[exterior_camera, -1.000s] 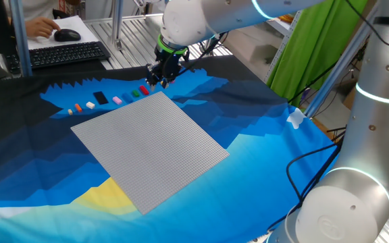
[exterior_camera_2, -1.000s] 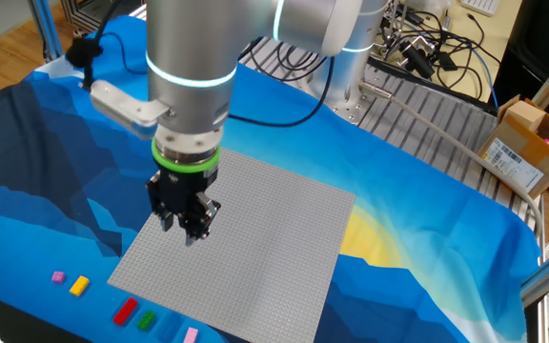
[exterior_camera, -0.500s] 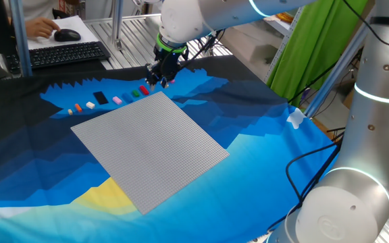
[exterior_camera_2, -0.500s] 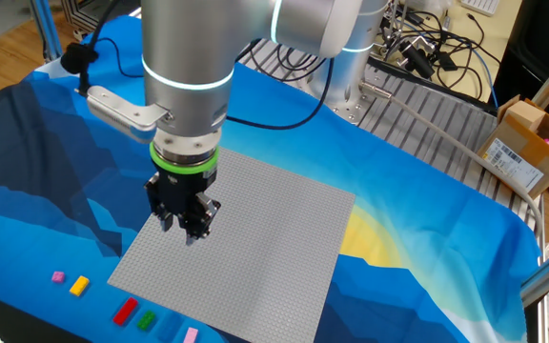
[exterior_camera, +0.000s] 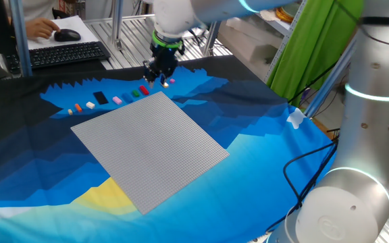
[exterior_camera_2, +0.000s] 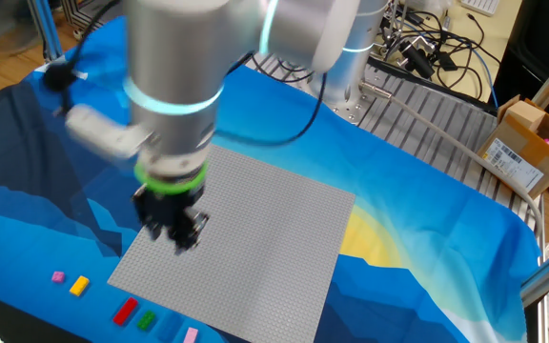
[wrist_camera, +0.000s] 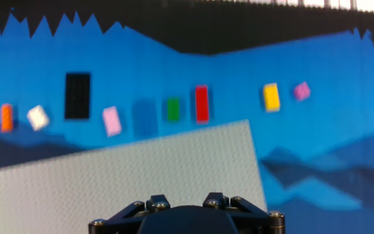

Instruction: Stack small Lego blocks randomly, one at a time

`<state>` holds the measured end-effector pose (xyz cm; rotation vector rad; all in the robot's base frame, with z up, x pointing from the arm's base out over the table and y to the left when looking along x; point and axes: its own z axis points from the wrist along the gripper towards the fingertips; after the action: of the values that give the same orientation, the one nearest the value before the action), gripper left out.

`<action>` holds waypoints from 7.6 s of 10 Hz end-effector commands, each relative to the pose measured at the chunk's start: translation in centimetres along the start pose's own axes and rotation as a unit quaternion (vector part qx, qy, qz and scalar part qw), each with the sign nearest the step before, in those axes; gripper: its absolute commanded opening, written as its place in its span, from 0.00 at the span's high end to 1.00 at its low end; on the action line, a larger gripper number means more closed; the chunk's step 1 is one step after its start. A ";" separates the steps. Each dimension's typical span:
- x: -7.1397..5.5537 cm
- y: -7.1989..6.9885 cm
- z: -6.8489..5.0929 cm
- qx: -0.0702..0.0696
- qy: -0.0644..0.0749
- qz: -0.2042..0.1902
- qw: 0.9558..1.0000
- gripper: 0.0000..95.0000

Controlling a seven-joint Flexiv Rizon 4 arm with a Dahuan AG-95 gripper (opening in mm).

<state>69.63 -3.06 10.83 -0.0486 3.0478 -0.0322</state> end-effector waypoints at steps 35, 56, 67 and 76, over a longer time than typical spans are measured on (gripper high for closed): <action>-6.8 -2.4 9.1 -0.009 0.006 -0.023 1.000 0.60; -2.7 -1.4 7.9 -0.021 0.025 -0.030 0.999 1.00; 2.4 -0.2 9.9 -0.015 0.035 -0.048 0.998 1.00; 2.4 0.1 10.2 -0.016 0.037 -0.055 0.998 1.00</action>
<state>68.09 -3.24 0.47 -0.2223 3.1154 0.0070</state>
